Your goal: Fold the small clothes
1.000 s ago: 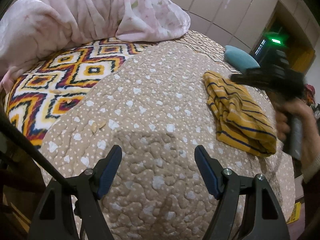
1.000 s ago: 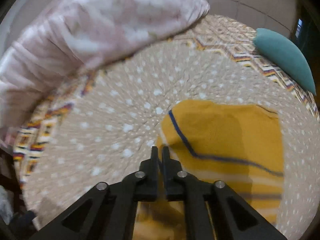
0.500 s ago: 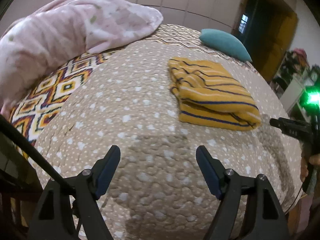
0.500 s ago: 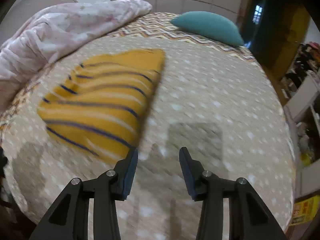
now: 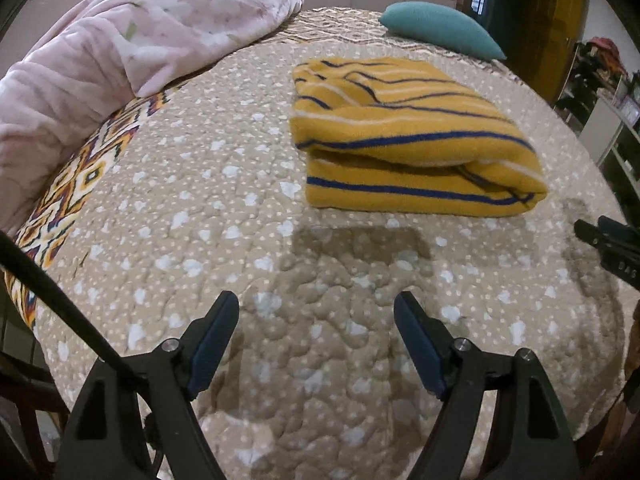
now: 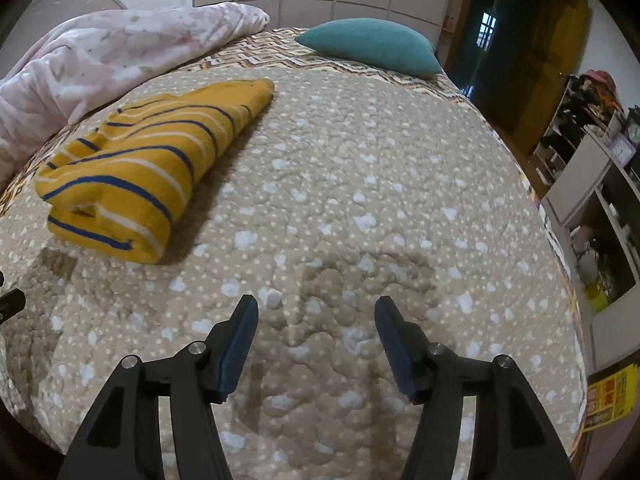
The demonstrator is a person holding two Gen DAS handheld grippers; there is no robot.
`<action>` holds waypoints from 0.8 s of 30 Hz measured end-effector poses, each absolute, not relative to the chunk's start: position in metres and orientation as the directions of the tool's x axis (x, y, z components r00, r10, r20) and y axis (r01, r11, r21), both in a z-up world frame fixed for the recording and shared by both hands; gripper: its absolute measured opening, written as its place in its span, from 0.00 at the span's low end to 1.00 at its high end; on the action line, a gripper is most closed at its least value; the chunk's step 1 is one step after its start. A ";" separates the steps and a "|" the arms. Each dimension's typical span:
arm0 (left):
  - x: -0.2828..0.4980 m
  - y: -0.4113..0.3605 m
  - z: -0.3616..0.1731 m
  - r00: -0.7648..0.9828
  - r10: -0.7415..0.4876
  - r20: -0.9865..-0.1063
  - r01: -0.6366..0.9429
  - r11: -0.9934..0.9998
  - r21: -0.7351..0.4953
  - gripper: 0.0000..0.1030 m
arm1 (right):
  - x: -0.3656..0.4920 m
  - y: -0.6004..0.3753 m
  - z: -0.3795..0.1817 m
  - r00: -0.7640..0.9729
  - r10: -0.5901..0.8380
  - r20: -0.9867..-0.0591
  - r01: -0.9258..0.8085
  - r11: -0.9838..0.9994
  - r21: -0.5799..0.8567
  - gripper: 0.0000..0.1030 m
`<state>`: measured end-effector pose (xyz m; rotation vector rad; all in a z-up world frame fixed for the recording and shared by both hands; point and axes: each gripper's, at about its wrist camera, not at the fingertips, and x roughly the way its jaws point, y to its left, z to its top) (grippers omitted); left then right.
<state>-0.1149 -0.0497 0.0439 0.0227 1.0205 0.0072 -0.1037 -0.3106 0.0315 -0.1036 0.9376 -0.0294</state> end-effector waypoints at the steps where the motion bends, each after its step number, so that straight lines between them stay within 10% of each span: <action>1: -0.111 -0.052 0.040 0.519 0.025 -0.854 0.004 1.000 0.031 0.77 | -0.101 -0.315 0.029 0.590 -0.077 -0.804 -0.003 0.995 -0.098 0.65; 9: -0.090 -0.055 0.019 0.527 0.073 -0.847 -0.040 0.997 0.062 0.87 | -0.071 -0.347 0.010 0.580 -0.092 -0.809 0.105 0.994 -0.037 0.71; 14: -0.086 -0.054 0.012 0.540 0.098 -0.836 -0.059 0.995 0.079 0.99 | -0.040 -0.356 -0.001 0.564 -0.124 -0.817 0.168 0.985 -0.034 1.00; 24: -0.082 -0.048 0.009 0.538 0.072 -0.840 -0.050 0.997 0.054 1.00 | -0.031 -0.362 -0.006 0.591 -0.129 -0.796 0.229 0.973 0.013 1.00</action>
